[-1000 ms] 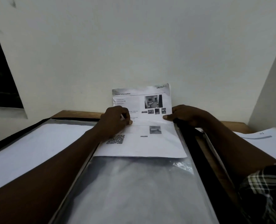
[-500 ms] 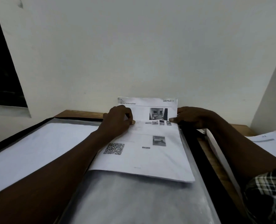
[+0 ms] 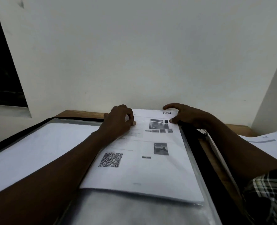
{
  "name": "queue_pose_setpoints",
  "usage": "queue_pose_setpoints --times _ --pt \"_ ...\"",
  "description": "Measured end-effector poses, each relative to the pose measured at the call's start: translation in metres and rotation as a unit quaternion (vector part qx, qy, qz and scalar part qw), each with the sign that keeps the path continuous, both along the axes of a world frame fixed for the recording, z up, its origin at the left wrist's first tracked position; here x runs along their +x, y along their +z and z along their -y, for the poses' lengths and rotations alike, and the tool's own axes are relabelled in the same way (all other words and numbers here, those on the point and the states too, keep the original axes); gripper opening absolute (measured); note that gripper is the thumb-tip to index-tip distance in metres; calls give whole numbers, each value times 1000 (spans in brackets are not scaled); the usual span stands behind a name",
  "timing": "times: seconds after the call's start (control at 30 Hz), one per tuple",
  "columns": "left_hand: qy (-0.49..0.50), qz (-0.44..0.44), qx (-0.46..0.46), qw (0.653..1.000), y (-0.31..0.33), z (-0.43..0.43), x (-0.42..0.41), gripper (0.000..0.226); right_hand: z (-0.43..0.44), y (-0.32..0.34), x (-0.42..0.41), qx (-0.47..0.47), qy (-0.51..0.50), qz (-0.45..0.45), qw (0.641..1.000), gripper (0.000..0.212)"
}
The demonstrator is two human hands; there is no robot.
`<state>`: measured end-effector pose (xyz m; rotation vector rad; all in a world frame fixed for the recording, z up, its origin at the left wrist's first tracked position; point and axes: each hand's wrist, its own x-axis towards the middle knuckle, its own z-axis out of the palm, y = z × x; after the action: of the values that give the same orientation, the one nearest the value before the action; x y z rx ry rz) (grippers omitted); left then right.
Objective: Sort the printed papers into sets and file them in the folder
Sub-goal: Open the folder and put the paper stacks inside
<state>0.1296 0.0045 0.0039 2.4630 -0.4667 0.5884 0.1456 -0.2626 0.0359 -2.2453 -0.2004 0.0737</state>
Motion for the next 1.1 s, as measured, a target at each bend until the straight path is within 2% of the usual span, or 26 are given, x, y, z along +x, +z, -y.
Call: queue_pose_setpoints --times 0.03,0.1,0.23,0.3,0.4,0.6,0.7,0.8,0.83,0.97,1.1 --pt "1 -2 1 1000 0 0 0 34 1 2 -2 0 17 -33 999 49" --pt "-2 -5 4 1000 0 0 0 33 0 3 -3 11 14 -40 999 43" --pt "-3 -7 10 1000 0 0 -1 33 -7 -7 3 55 -56 76 994 16" --pt "-5 -7 11 1000 1 0 -1 32 -8 -11 5 33 -69 105 991 19" --pt "-5 0 10 1000 0 0 0 30 -8 -6 -1 -20 -45 77 996 15" --pt "6 6 24 1000 1 0 -1 24 0 3 -7 -39 35 -32 998 18" --pt "11 10 19 1000 -1 -1 -3 17 0 6 -7 -53 34 -46 997 15" --pt "11 6 17 1000 -2 1 -5 19 1 6 -5 -60 44 -67 995 8" --pt "13 10 20 1000 -2 1 -5 20 1 7 -5 -63 45 -78 994 9" --pt "27 20 46 998 -3 2 -3 21 -6 14 -13 -125 41 -101 986 45" --pt "32 14 55 998 -4 2 -4 23 -13 21 -22 -177 43 -113 977 37"
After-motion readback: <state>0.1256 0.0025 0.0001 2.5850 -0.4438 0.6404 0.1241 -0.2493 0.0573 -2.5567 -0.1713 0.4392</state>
